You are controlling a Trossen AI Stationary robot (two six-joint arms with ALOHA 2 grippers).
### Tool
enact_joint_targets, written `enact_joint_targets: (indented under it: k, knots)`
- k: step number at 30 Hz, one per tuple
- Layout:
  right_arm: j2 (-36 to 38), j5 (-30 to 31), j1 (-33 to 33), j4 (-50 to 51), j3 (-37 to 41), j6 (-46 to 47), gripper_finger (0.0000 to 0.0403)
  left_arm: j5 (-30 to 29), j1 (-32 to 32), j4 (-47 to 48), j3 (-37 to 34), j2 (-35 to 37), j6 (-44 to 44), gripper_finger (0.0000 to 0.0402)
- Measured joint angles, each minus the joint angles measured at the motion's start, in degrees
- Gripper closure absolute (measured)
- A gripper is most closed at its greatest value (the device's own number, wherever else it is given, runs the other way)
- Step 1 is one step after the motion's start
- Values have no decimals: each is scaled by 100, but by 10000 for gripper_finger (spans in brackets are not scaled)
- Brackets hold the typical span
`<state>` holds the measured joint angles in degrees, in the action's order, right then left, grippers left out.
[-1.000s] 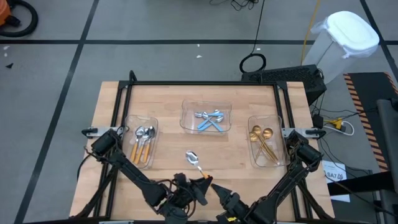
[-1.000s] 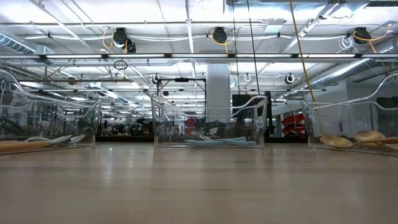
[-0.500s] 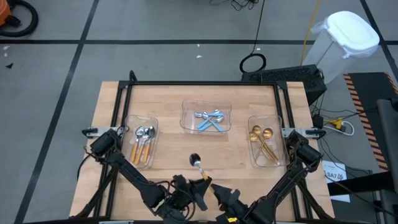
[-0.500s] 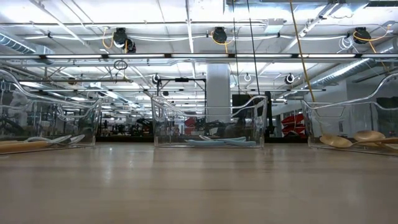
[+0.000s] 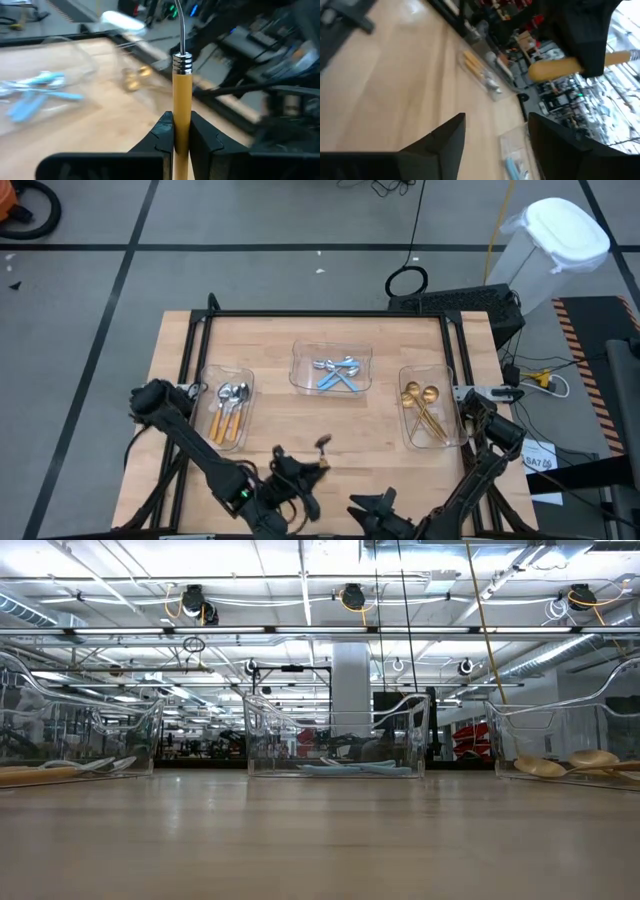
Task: Sort silverware by color (type)
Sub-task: Put the yellow spoon into the left transparent bin
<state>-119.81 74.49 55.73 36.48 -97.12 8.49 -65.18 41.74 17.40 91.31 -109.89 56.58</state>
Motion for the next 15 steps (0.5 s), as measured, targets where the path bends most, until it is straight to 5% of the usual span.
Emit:
enact_joint_targets:
  k: [8,15]
  knots:
    - [-2,-173,288,1535,0,1330,200,718,-145,3946,2,793,2190,373]
    - [-2,-285,370,3168,0,2620,200,2319,-420,6729,7,1053,3926,373]
